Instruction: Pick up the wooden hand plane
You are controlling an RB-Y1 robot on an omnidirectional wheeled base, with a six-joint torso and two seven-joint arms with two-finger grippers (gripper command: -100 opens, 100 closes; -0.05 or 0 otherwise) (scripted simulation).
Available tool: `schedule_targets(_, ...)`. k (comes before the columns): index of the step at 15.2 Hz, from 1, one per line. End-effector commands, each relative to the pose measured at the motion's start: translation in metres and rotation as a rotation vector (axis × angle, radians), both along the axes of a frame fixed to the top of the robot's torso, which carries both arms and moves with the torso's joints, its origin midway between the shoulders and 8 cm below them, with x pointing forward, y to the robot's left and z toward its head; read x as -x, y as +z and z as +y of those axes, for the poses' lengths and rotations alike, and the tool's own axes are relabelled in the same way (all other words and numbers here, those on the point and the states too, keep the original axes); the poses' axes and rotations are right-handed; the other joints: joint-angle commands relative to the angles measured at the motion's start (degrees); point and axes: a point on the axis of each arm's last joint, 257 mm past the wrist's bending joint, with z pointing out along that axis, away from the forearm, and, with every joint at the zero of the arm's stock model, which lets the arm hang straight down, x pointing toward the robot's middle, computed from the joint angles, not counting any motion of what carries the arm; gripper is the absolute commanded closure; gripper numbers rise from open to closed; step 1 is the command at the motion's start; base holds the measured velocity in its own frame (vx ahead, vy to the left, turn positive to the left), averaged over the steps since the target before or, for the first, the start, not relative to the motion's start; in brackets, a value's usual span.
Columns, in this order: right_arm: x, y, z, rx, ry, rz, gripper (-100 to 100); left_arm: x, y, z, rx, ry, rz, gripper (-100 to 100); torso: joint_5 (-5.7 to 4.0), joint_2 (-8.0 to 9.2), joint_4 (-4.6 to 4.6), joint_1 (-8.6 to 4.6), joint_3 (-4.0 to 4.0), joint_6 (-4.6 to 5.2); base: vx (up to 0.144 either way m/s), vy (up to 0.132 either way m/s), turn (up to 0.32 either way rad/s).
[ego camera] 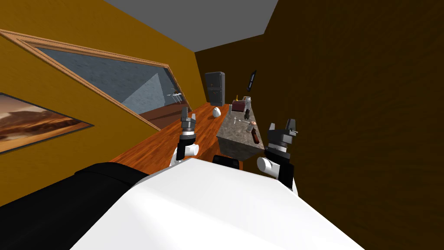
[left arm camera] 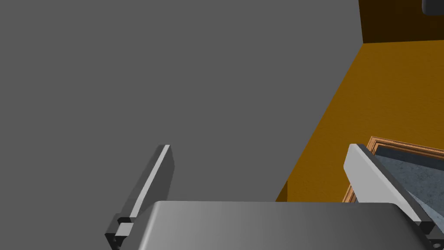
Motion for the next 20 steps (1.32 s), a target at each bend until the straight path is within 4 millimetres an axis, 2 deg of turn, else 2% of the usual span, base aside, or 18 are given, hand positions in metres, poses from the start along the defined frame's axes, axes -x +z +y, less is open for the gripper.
schedule_targets(1, -0.012, -0.011, 0.001, 0.01, 0.025, 0.037, -100, 0.0, 0.0, 0.0, 0.0, 0.0, 0.0, 0, 0.0, 0.0, 0.0, 0.0, 0.0, 0.0, -0.01, 0.016, 0.001)
schedule_targets(3, -0.029, -0.027, 0.001, 0.014, 0.053, 0.09, -100, 0.0, 0.0, 0.0, 0.0, 0.0, 0.0, 0, 0.01, 0.03, 0.0, 0.08, 0.01, -0.01, -0.026, 0.041, 0.003)
schedule_targets(4, -0.029, -0.027, 0.001, 0.014, 0.053, 0.09, -100, 0.0, 0.0, 0.0, 0.0, 0.0, 0.0, 0, 0.02, 0.06, 0.01, 0.13, 0.03, -0.01, -0.027, 0.048, -0.002)
schedule_targets(5, -0.04, -0.037, -0.001, 0.013, 0.066, 0.123, -100, 0.0, 0.0, 0.0, 0.0, 0.0, 0.0, 0, 0.03, 0.08, 0.02, 0.16, 0.04, -0.01, -0.023, 0.048, -0.001)
schedule_targets(6, -0.04, -0.037, -0.001, 0.013, 0.066, 0.123, -100, 0.0, 0.0, 0.0, 0.0, 0.0, 0.0, 0, 0.03, 0.08, 0.01, 0.18, 0.04, -0.01, -0.02, 0.039, -0.001)
schedule_targets(7, -0.051, -0.048, -0.003, 0.008, 0.079, 0.161, -100, 0.0, 0.0, 0.0, 0.0, 0.0, 0.0, 0, 0.03, 0.07, 0.01, 0.16, 0.04, -0.01, -0.025, 0.04, 0.002)
schedule_targets(8, -0.051, -0.048, -0.003, 0.008, 0.079, 0.161, -100, 0.0, 0.0, 0.0, 0.0, 0.0, 0.0, 0, 0.03, 0.07, 0.01, 0.16, 0.04, -0.01, -0.023, 0.035, 0.002)
schedule_targets(9, -0.063, -0.059, -0.006, 0.002, 0.09, 0.195, -100, 0.0, 0.0, 0.0, 0.0, 0.0, 0.0, 0, 0.03, 0.07, 0.02, 0.14, 0.04, -0.01, -0.02, 0.037, -0.001)
schedule_targets(10, -0.064, -0.061, -0.006, 0.0, 0.089, 0.202, -100, 0.0, 0.0, 0.0, 0.0, 0.0, 0.0, 0, 0.03, 0.06, 0.01, 0.14, 0.03, -0.02, -0.019, 0.036, 0.003)
schedule_targets(11, -0.077, -0.072, -0.011, -0.01, 0.098, 0.238, -100, 0.0, 0.0, 0.0, 0.0, 0.0, 0.0, 0, 0.03, 0.05, 0.01, 0.13, 0.03, -0.01, -0.023, 0.042, 0.002)
schedule_targets(12, -0.077, -0.075, -0.011, -0.011, 0.098, 0.246, -100, 0.0, 0.0, 0.0, 0.0, 0.0, 0.0, 0, 0.03, 0.05, 0.01, 0.15, 0.03, -0.02, -0.017, 0.044, 0.003)
schedule_targets(15, -0.102, -0.092, -0.022, -0.04, 0.109, 0.311, -100, 0.0, 0.0, 0.0, 0.0, 0.0, 0.0, 0, 0.04, 0.05, 0.01, 0.18, 0.03, -0.01, -0.02, 0.048, 0.0)
schedule_targets(16, -0.105, -0.104, -0.024, -0.047, 0.106, 0.343, -100, 0.0, 0.0, 0.0, 0.0, 0.0, 0.0, 0, 0.04, 0.04, 0.01, 0.19, 0.02, -0.02, -0.02, 0.052, 0.004)
schedule_targets(17, -0.105, -0.104, -0.024, -0.047, 0.106, 0.343, -100, 0.0, 0.0, 0.0, 0.0, 0.0, 0.0, 0, 0.04, 0.05, 0.01, 0.2, 0.02, -0.01, -0.017, 0.036, -0.001)
schedule_targets(18, -0.118, -0.111, -0.031, -0.068, 0.108, 0.375, -100, 0.0, 0.0, 0.0, 0.0, 0.0, 0.0, 0, 0.04, 0.05, 0.01, 0.16, 0.03, 0.0, -0.023, 0.035, -0.002)
schedule_targets(19, -0.119, -0.12, -0.032, -0.072, 0.105, 0.394, -100, 0.0, 0.0, 0.0, 0.0, 0.0, 0.0, 0, 0.03, 0.05, 0.01, 0.15, 0.03, -0.02, -0.023, 0.036, 0.004)
schedule_targets(20, -0.129, -0.121, -0.04, -0.092, 0.105, 0.408, -100, 0.0, 0.0, 0.0, 0.0, 0.0, 0.0, 0, 0.03, 0.06, 0.01, 0.15, 0.03, -0.01, -0.019, 0.04, 0.002)
